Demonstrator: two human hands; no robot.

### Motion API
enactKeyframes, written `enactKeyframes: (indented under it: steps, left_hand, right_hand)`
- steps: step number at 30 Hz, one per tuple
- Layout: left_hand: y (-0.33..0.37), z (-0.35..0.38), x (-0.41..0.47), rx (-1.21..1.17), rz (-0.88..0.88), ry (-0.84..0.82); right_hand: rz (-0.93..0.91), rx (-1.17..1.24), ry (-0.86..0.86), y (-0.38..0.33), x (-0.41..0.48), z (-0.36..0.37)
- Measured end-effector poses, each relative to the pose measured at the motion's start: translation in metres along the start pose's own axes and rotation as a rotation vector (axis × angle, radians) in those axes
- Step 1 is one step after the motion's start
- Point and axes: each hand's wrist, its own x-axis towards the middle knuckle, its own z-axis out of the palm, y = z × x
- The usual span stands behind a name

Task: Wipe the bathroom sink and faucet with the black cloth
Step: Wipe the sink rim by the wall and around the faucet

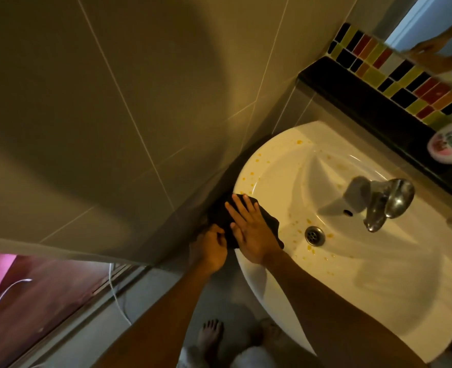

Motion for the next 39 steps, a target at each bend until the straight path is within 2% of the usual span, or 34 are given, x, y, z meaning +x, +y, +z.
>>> enactKeyframes:
  steps: [7, 11, 15, 19, 22, 27, 32, 36, 39]
  left_hand:
    - [0.036, 0.008, 0.013, -0.046, 0.026, 0.359]
    - [0.067, 0.017, 0.032, -0.071, -0.028, 0.460]
    - [0.096, 0.027, 0.061, -0.056, 0.028, 0.435]
    - [0.112, 0.030, 0.094, 0.131, 0.097, 0.411]
    - [0.122, 0.027, 0.116, 0.276, 0.217, 0.404]
    - [0.125, 0.026, 0.126, 0.307, 0.237, 0.402]
    - [0.126, 0.023, 0.124, 0.298, 0.232, 0.374]
    - [0.130, 0.023, 0.123, 0.276, 0.201, 0.339]
    - [0.131, 0.022, 0.124, 0.259, 0.171, 0.285]
  right_hand:
    - [0.035, 0.029, 0.064, 0.032, 0.058, -0.024]
    - [0.024, -0.010, 0.107, 0.062, 0.091, -0.039]
    - [0.113, -0.069, 0.155, 0.105, 0.130, -0.065]
    - [0.141, -0.167, 0.160, 0.141, 0.149, -0.084]
    - [0.147, -0.191, 0.175, 0.154, 0.152, -0.089]
    - [0.157, -0.232, 0.169, 0.185, 0.154, -0.107]
    - [0.416, -0.197, 0.162, 0.239, 0.128, -0.136]
    - [0.561, -0.330, 0.081, 0.250, 0.105, -0.145]
    - [0.627, -0.352, 0.223, 0.231, 0.106, -0.135]
